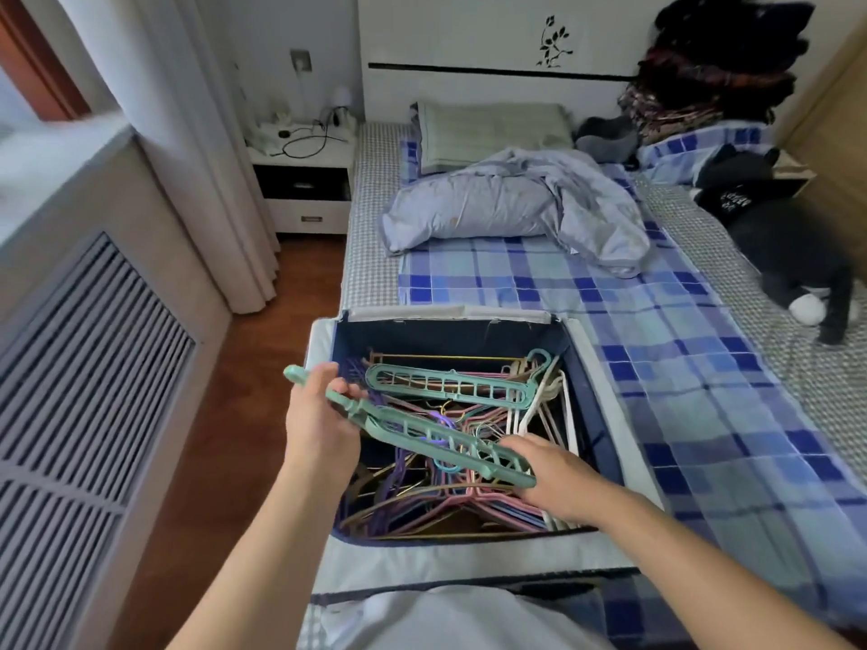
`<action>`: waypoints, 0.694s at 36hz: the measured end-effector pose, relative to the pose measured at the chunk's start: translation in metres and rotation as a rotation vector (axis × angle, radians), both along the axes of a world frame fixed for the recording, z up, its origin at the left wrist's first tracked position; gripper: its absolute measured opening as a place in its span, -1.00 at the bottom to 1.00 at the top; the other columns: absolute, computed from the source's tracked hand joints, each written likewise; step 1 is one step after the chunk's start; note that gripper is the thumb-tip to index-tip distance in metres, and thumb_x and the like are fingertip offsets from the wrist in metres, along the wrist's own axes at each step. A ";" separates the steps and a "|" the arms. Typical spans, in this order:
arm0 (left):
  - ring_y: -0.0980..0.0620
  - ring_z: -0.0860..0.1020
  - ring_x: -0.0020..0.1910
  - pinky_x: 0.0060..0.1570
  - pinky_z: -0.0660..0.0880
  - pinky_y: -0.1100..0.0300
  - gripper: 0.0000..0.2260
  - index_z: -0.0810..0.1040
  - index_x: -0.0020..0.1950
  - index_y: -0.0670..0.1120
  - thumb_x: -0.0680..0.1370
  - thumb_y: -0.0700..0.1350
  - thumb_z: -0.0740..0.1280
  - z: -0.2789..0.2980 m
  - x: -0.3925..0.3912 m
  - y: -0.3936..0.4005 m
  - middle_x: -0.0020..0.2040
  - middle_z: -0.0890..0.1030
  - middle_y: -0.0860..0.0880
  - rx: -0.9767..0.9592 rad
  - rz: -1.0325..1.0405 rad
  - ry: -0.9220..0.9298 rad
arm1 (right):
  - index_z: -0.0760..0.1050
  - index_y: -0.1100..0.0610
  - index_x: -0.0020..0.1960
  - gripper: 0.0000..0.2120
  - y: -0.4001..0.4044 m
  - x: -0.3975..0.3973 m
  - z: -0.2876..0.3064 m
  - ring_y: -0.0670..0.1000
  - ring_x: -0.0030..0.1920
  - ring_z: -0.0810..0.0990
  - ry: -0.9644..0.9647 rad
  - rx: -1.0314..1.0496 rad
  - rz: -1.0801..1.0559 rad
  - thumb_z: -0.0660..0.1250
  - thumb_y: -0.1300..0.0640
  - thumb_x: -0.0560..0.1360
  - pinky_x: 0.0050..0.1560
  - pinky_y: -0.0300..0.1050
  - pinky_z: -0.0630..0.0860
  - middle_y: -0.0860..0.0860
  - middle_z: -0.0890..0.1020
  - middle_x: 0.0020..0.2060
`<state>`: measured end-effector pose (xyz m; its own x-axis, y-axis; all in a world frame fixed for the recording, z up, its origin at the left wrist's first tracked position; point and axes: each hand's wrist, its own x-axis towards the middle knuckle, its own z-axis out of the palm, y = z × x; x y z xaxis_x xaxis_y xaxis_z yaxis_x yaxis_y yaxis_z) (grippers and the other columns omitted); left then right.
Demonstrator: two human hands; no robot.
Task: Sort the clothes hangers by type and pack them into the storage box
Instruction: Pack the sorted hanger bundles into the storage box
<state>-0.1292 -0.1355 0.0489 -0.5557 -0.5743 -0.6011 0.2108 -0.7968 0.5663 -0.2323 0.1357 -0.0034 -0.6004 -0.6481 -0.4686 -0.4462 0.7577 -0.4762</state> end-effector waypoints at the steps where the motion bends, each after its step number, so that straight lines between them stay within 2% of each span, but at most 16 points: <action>1: 0.05 0.46 -0.37 -0.15 0.47 0.14 -0.95 0.44 0.00 -0.07 0.60 -0.17 0.30 -0.002 0.001 -0.004 -0.37 0.43 0.00 -0.104 -0.124 -0.054 | 0.34 -0.17 0.37 -0.47 0.001 0.001 -0.004 -0.11 0.14 0.51 0.011 0.004 -0.014 0.45 0.10 0.48 0.15 -0.06 0.53 -0.21 0.44 0.20; 3: 0.00 0.51 -0.31 -0.11 0.45 0.10 -0.95 0.46 -0.02 -0.08 0.63 -0.18 0.26 0.000 0.000 -0.012 -0.34 0.49 -0.03 -0.229 -0.327 -0.135 | 0.31 -0.17 0.36 -0.46 0.004 0.004 -0.012 -0.13 0.12 0.47 0.033 0.011 -0.028 0.47 0.05 0.48 0.11 -0.08 0.50 -0.22 0.41 0.16; 6: -0.08 0.58 -0.11 0.12 0.55 -0.06 -0.88 0.51 0.04 -0.10 0.63 -0.27 0.21 0.009 -0.017 -0.027 -0.18 0.61 -0.11 -0.441 -0.462 -0.270 | 0.23 -0.18 0.39 -0.41 0.005 0.010 -0.025 -0.10 0.10 0.42 0.059 0.020 -0.041 0.45 0.01 0.48 0.08 -0.08 0.47 -0.20 0.33 0.11; 8: -0.13 0.62 -0.01 0.20 0.57 -0.12 -0.92 0.54 0.03 -0.12 0.59 -0.24 0.27 0.013 -0.032 -0.037 -0.03 0.65 -0.18 -0.572 -0.524 -0.339 | 0.21 -0.18 0.42 -0.38 0.002 0.011 -0.031 -0.08 0.13 0.41 0.068 0.022 -0.049 0.45 0.01 0.47 0.14 -0.03 0.48 -0.19 0.32 0.10; 9: -0.14 0.64 -0.01 0.15 0.60 -0.13 -0.88 0.54 0.08 -0.11 0.55 -0.16 0.31 0.013 -0.038 -0.039 0.02 0.66 -0.20 -0.622 -0.557 -0.385 | 0.20 -0.17 0.43 -0.35 0.001 0.010 -0.034 -0.07 0.14 0.40 0.078 0.035 -0.047 0.45 0.02 0.47 0.17 -0.01 0.48 -0.18 0.30 0.10; 11: -0.09 0.64 -0.11 -0.10 0.62 0.05 -0.74 0.46 0.14 -0.08 0.49 -0.06 0.38 0.005 -0.041 -0.037 -0.04 0.65 -0.16 -0.778 -0.618 -0.510 | 0.16 -0.18 0.42 -0.32 0.000 0.007 -0.039 -0.04 0.16 0.35 0.121 0.103 -0.031 0.47 0.03 0.45 0.15 0.02 0.48 -0.17 0.27 0.07; 13: 0.05 0.56 -0.22 -0.33 0.44 0.19 -0.77 0.36 0.12 -0.01 0.53 -0.15 0.34 0.003 -0.032 -0.025 -0.08 0.61 -0.06 -1.009 -0.625 -0.649 | 0.15 -0.21 0.41 -0.29 0.006 0.002 -0.047 0.00 0.16 0.31 0.174 0.203 -0.012 0.47 0.09 0.43 0.11 0.07 0.49 -0.13 0.26 0.07; 14: 0.04 0.56 -0.19 -0.35 0.38 0.19 -0.77 0.39 0.16 -0.01 0.54 -0.20 0.31 -0.003 -0.027 -0.020 -0.01 0.63 -0.04 -1.126 -0.633 -0.697 | 0.14 -0.22 0.43 -0.26 0.010 0.000 -0.050 0.01 0.18 0.30 0.177 0.240 -0.014 0.47 0.13 0.42 0.13 0.08 0.48 -0.11 0.27 0.10; 15: -0.02 0.60 -0.08 -0.29 0.39 0.16 -0.73 0.44 0.24 -0.04 0.55 -0.23 0.29 -0.008 -0.018 -0.014 0.12 0.63 -0.03 -1.195 -0.667 -0.724 | 0.12 -0.22 0.47 -0.20 0.014 -0.002 -0.053 0.03 0.23 0.28 0.162 0.263 -0.019 0.47 0.15 0.41 0.19 0.09 0.46 -0.09 0.28 0.16; 16: -0.10 0.60 0.09 -0.16 0.43 0.14 -0.66 0.47 0.35 -0.09 0.57 -0.24 0.28 -0.017 -0.010 -0.009 0.21 0.58 -0.01 -1.253 -0.714 -0.739 | 0.09 -0.21 0.52 -0.15 0.018 -0.004 -0.054 0.05 0.29 0.26 0.138 0.272 -0.028 0.49 0.12 0.41 0.27 0.10 0.42 -0.08 0.28 0.25; 17: -0.13 0.56 0.24 0.04 0.46 0.13 -0.60 0.46 0.43 -0.13 0.58 -0.24 0.28 -0.028 -0.001 -0.004 0.31 0.57 -0.08 -1.296 -0.756 -0.759 | 0.06 -0.19 0.55 -0.12 0.022 -0.005 -0.054 0.07 0.36 0.24 0.113 0.273 -0.038 0.50 0.08 0.41 0.35 0.09 0.37 -0.06 0.26 0.33; 19: -0.12 0.51 0.34 0.27 0.43 0.07 -0.59 0.49 0.46 -0.13 0.60 -0.23 0.27 -0.040 0.019 0.005 0.38 0.54 -0.12 -1.327 -0.792 -0.792 | 0.06 -0.16 0.58 -0.12 0.024 -0.008 -0.052 0.07 0.45 0.18 0.078 0.242 -0.060 0.50 0.05 0.42 0.43 0.07 0.30 -0.05 0.22 0.44; 21: -0.07 0.52 0.30 0.25 0.41 0.11 -0.65 0.57 0.38 -0.12 0.60 -0.26 0.26 -0.051 0.037 0.011 0.34 0.56 -0.09 -1.356 -0.780 -0.792 | 0.09 -0.15 0.57 -0.16 0.024 -0.011 -0.053 0.05 0.48 0.17 0.081 0.194 -0.074 0.47 0.11 0.46 0.46 0.05 0.29 -0.07 0.20 0.47; 23: 0.00 0.55 0.15 0.12 0.41 0.20 -0.68 0.62 0.30 -0.11 0.60 -0.31 0.26 -0.054 0.050 0.014 0.27 0.59 -0.06 -1.400 -0.717 -0.773 | 0.12 -0.14 0.57 -0.21 0.024 -0.013 -0.053 0.02 0.47 0.19 0.098 0.160 -0.057 0.44 0.19 0.49 0.47 0.01 0.28 -0.09 0.23 0.46; 25: -0.04 0.57 0.11 0.09 0.45 0.16 -0.70 0.67 0.20 -0.10 0.57 -0.35 0.30 -0.060 0.058 0.012 0.19 0.62 -0.04 -1.479 -0.640 -0.773 | 0.14 -0.13 0.57 -0.25 0.024 -0.015 -0.054 0.00 0.45 0.21 0.096 0.145 -0.037 0.41 0.22 0.52 0.46 -0.01 0.29 -0.10 0.27 0.43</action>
<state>-0.0710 -0.1234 -0.0112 -0.7558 -0.6534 -0.0431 -0.5304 0.5722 0.6255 -0.2476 0.1601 -0.0577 -0.6690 -0.5550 -0.4944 -0.4555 0.8317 -0.3174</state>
